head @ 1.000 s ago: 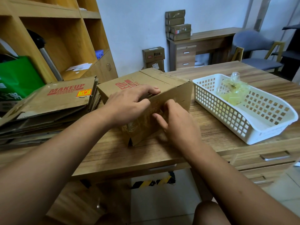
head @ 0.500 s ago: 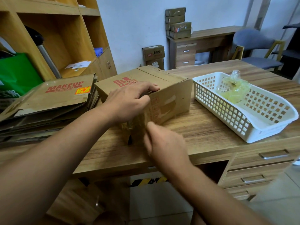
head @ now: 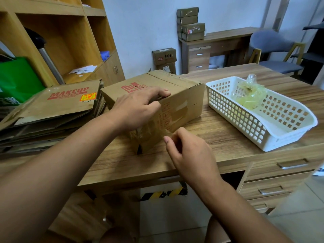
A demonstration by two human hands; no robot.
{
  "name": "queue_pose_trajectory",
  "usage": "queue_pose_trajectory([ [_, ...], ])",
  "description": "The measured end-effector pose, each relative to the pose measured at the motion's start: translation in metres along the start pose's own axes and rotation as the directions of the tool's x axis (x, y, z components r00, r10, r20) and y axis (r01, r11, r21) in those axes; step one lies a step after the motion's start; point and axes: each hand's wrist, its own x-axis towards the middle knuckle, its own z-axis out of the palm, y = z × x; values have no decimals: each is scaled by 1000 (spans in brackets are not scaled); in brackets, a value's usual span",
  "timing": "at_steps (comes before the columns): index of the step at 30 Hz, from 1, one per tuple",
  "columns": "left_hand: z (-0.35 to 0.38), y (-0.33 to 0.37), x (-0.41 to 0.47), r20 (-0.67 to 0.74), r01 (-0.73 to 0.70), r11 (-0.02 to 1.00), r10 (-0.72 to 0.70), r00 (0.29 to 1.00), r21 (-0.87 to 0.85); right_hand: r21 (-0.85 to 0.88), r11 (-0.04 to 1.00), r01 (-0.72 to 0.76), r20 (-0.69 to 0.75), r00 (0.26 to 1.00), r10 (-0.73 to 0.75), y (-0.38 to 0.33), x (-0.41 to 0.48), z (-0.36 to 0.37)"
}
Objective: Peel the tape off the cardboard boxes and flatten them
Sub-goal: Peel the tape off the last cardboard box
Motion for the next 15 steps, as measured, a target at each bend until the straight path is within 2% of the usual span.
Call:
queue_pose_trajectory([
  [4,0,0,0,1,4,1000,-4,1000,-3,0,995,101,-77,992,-100,-3,-4,4],
  [11,-1,6,-3,12,29,999,-29,1000,-15,83,962,260,-56,965,-256,-40,-36,14],
  [13,-2,6,-3,9,32,999,-32,999,-13,135,946,295,-62,955,-289,-43,-41,15],
  [15,-1,7,-3,3,45,999,-45,999,-5,254,930,265,-88,964,-251,-35,-38,13],
])
